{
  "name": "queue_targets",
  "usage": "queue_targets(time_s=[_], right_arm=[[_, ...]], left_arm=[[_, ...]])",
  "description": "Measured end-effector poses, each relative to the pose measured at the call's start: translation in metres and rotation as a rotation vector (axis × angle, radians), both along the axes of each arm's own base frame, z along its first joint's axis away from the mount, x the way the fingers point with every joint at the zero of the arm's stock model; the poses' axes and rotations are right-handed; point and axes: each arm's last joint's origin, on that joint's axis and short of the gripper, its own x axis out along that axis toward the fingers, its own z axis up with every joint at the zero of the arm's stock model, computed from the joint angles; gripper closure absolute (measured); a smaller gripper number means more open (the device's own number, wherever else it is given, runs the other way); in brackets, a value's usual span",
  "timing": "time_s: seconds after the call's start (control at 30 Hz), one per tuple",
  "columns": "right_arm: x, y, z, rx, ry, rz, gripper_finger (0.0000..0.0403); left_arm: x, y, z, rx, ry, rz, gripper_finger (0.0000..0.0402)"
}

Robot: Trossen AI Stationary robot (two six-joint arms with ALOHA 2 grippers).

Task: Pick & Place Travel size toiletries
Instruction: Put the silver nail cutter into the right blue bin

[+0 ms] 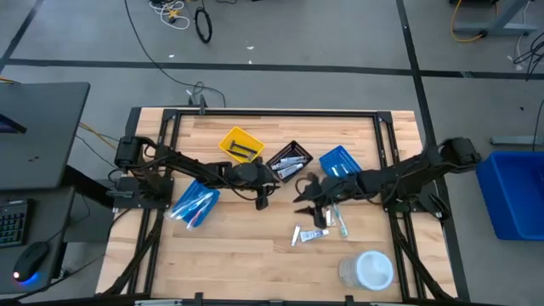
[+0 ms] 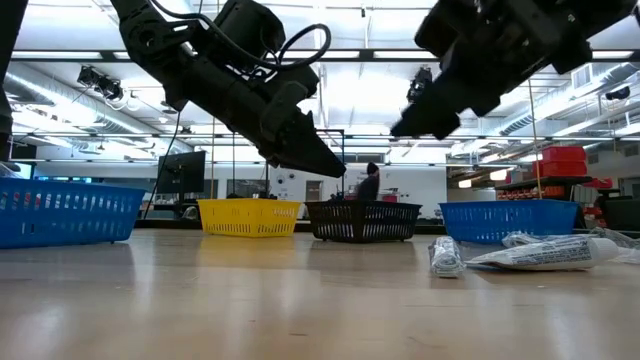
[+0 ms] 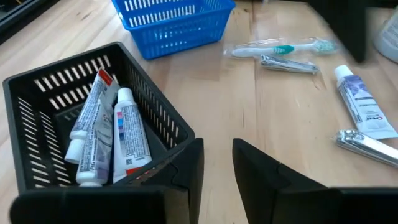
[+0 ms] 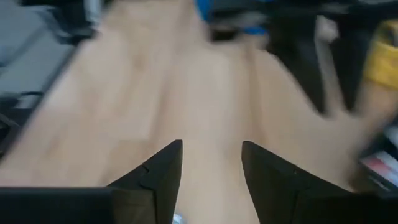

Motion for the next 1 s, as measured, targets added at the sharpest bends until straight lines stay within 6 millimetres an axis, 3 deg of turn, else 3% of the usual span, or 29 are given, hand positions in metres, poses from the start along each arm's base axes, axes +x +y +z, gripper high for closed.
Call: queue_targets(time_s=[0.2,0.33,0.67,0.8,1.0], right_arm=[[0.015,0.021,-0.021,0.056,-0.039,0.152,0.0228],[0.018,0.032,-0.040,-0.002,-0.004,0.214,0.0216],[0.034,0.055,-0.017,-0.190,0.071,0.391,0.0206],[0.028,0.052,-0.025,-0.232,0.177,0.409,0.0219],[0.034,0.049,-0.049,-0.232,0.250,0.385,0.0228]], left_arm=[[0.000,0.000,0.000,-0.003,-0.001,0.002,0.0309],[0.000,0.000,0.000,0.000,0.000,0.001,0.0308],[0.000,0.000,0.000,0.001,-0.001,0.004,0.0310],[0.000,0.000,0.000,0.002,-0.001,0.004,0.0310],[0.000,0.000,0.000,0.002,-0.001,0.005,0.0310]])
